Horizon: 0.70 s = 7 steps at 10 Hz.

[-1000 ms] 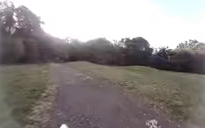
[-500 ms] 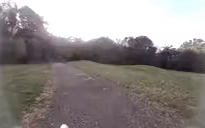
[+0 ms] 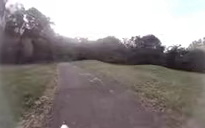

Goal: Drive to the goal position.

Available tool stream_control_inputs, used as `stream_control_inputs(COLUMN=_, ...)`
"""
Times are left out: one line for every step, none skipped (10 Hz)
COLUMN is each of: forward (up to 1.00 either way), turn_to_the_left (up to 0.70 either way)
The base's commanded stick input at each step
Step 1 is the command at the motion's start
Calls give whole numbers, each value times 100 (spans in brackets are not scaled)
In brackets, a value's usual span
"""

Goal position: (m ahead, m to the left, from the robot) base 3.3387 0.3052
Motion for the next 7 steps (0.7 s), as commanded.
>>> stream_control_inputs(forward=50, turn_to_the_left=0)
stream_control_inputs(forward=50, turn_to_the_left=33)
stream_control_inputs(forward=50, turn_to_the_left=50)
stream_control_inputs(forward=50, turn_to_the_left=50)
stream_control_inputs(forward=50, turn_to_the_left=50)
stream_control_inputs(forward=50, turn_to_the_left=50)
stream_control_inputs(forward=50, turn_to_the_left=50)
